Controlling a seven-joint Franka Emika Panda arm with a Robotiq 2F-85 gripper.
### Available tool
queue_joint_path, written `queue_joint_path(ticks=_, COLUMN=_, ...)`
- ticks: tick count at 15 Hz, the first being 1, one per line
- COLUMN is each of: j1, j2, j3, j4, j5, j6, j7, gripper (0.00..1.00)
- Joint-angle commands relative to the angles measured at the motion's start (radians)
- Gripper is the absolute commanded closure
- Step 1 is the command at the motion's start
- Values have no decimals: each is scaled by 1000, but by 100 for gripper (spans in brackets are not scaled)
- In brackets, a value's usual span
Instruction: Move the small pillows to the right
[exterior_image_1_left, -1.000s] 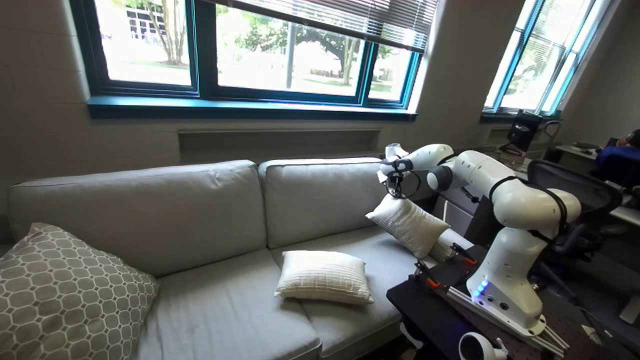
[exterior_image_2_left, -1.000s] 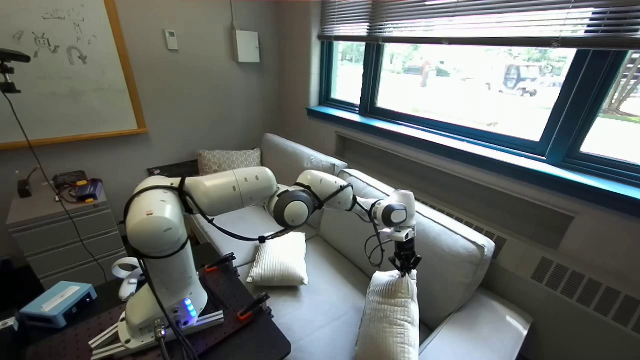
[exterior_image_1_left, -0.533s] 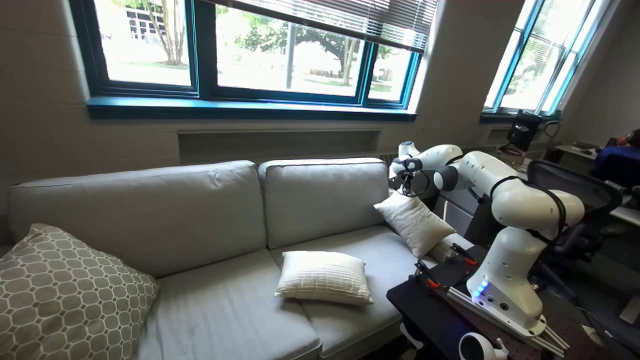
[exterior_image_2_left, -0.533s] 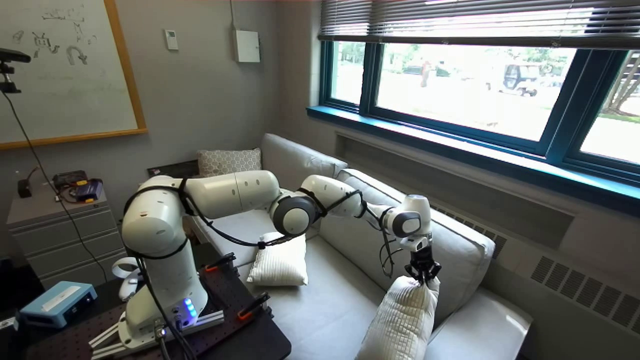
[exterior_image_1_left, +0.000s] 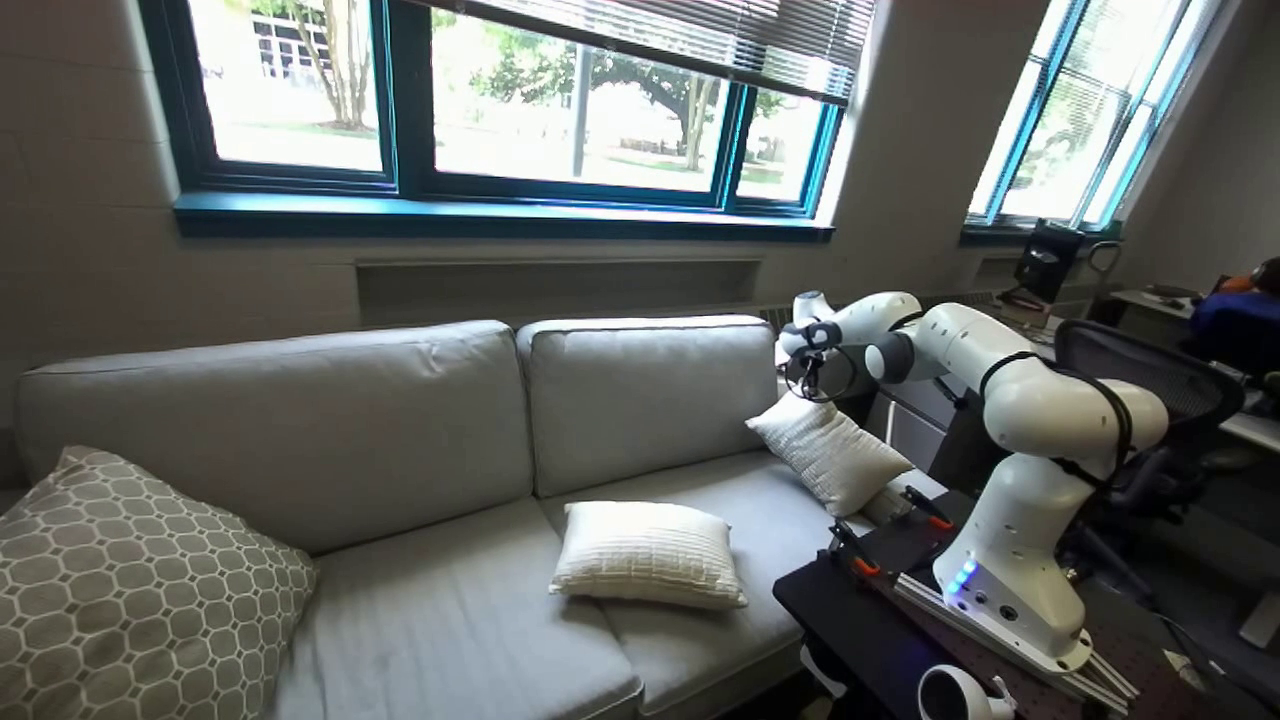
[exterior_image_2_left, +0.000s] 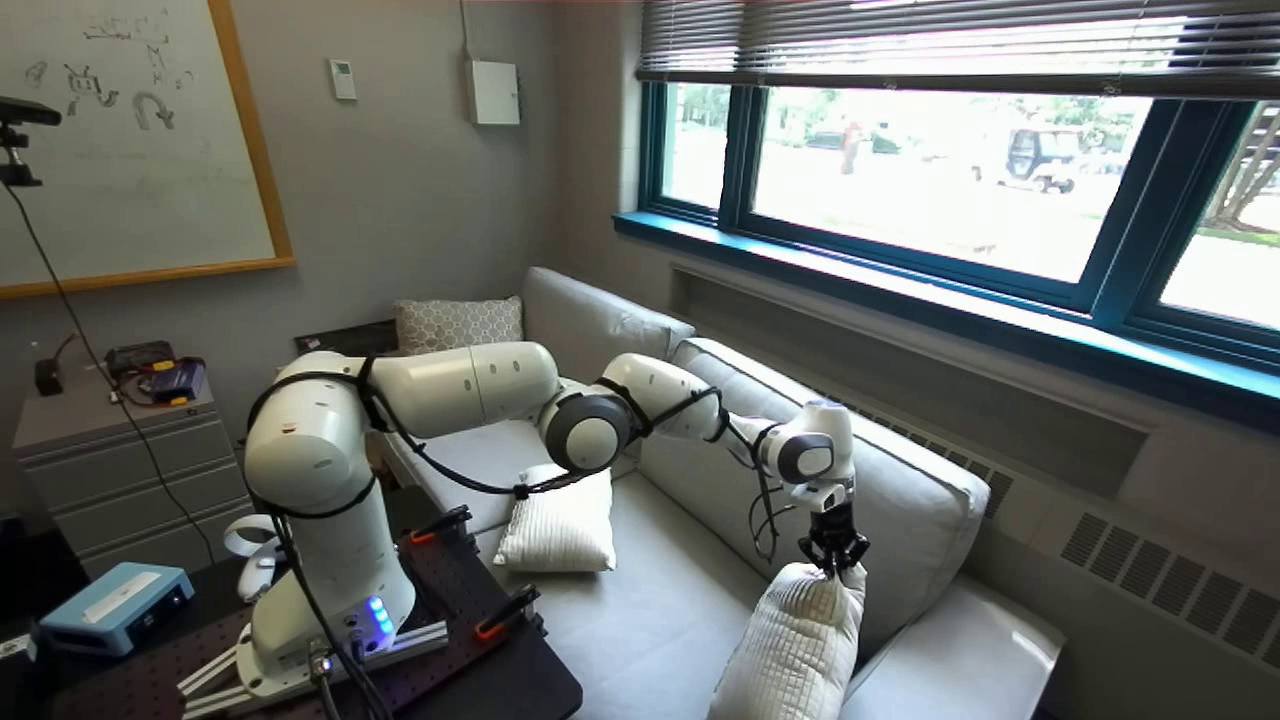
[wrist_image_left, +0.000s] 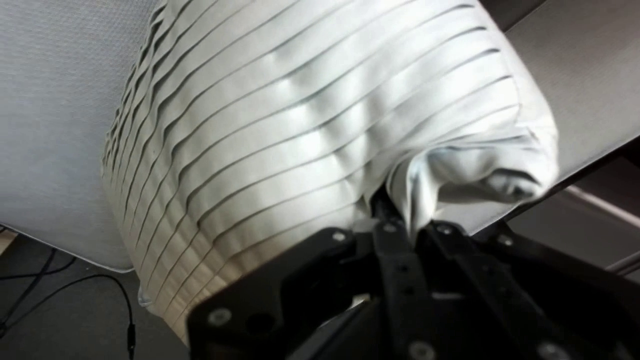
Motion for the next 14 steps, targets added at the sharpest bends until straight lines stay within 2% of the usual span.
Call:
queue_joint_path(ticks=1, j1=8, j2=0, j3=9, j4=1, j5=-8, j6=-22, j7=-13, gripper=86)
queue_joint_path(ticks=2, j1=10, j2=0, j3=8, j4=2, j5=-7, j6=-26, j7=-9, gripper=68)
queue_joint_path(ticks=3, j1=11, j2=0, j3=10, j4=4, j5=-4, j6=-28, j7=-10, gripper=64)
queue_joint_path(ticks=11, j1=10, j2=0, j3=10, j4=-15, j5=-7, j6=0, j7=-4, gripper=3)
queue_joint_path(ticks=14, j1=15, j2=0, j3=1, j4=-24, j5=-16, j6=48, j7=9, gripper=0)
